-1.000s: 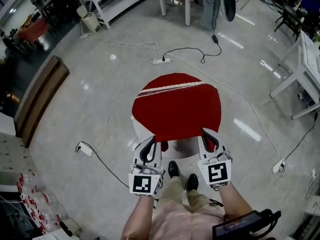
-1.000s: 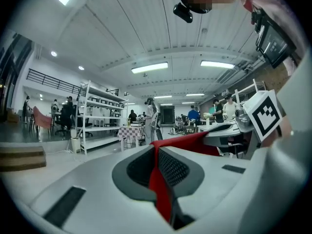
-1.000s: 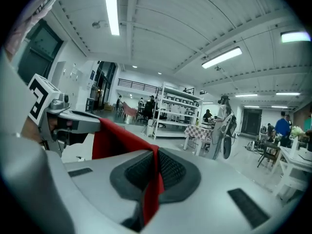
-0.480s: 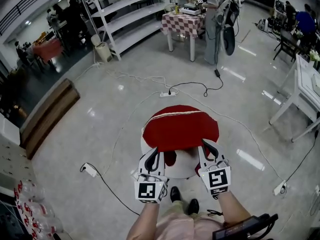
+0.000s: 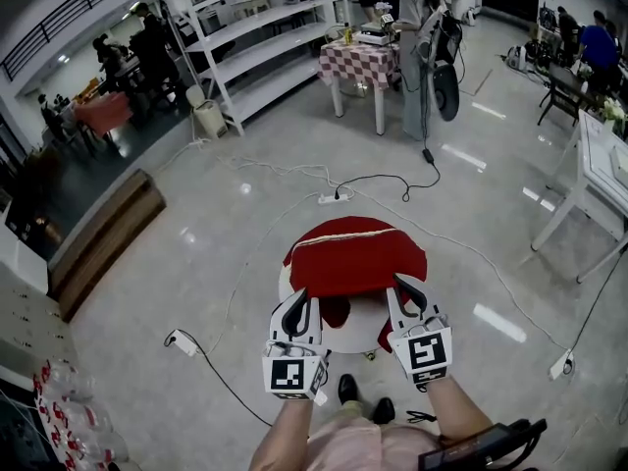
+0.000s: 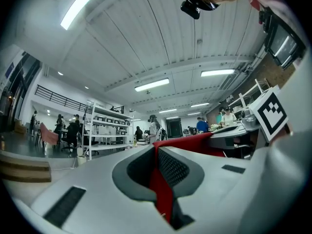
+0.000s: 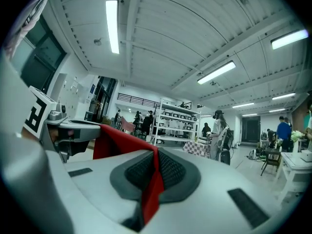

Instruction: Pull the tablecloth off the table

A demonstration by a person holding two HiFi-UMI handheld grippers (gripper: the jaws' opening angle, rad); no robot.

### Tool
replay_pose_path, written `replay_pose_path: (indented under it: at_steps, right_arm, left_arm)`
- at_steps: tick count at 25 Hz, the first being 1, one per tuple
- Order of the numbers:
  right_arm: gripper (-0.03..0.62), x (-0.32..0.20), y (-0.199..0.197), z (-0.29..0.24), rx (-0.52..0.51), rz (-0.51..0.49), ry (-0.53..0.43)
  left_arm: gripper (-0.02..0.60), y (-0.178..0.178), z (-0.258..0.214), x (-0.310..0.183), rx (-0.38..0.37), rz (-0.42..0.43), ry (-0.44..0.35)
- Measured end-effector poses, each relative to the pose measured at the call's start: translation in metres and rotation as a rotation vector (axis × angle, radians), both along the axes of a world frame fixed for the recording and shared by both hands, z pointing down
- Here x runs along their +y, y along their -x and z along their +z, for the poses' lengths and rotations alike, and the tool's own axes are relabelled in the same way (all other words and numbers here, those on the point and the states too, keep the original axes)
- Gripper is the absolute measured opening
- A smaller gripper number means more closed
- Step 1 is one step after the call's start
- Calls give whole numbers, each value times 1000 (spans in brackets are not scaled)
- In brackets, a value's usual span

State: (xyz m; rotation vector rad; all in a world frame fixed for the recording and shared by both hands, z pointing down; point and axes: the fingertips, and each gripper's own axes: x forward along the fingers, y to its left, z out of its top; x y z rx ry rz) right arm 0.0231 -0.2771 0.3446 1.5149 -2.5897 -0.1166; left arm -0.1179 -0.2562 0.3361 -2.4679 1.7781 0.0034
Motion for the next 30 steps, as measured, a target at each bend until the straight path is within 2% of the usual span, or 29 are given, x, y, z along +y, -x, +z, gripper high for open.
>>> replay_pose_path:
  at_steps: [7,11,17,21,24,30]
  right_arm:
    - [23,15,-20,-11,-34,-14,-28]
    - [23,18,-17,-6,-46,-24,-36]
    - [23,45,-39,-29,-66,-47,-43]
    - [23,52,-31,-23,-77,-56,-56]
    - [23,76,-25,-29,-75,-69,-76]
    - [23,92,-35,-34,-120,-74,-58]
  left_arm:
    - [37,-19,-13,15,-14,-20,-28]
    - [37,-17,-8,19,-21,-27,-36]
    - [37,-39,-31,47,-35,-48,-36]
    - [37,-32,-24,55,-47,-56,-43]
    - [37,-25,-28,82,-52,-63,-44]
    - [37,-36,-29,101,-62,-75,-32]
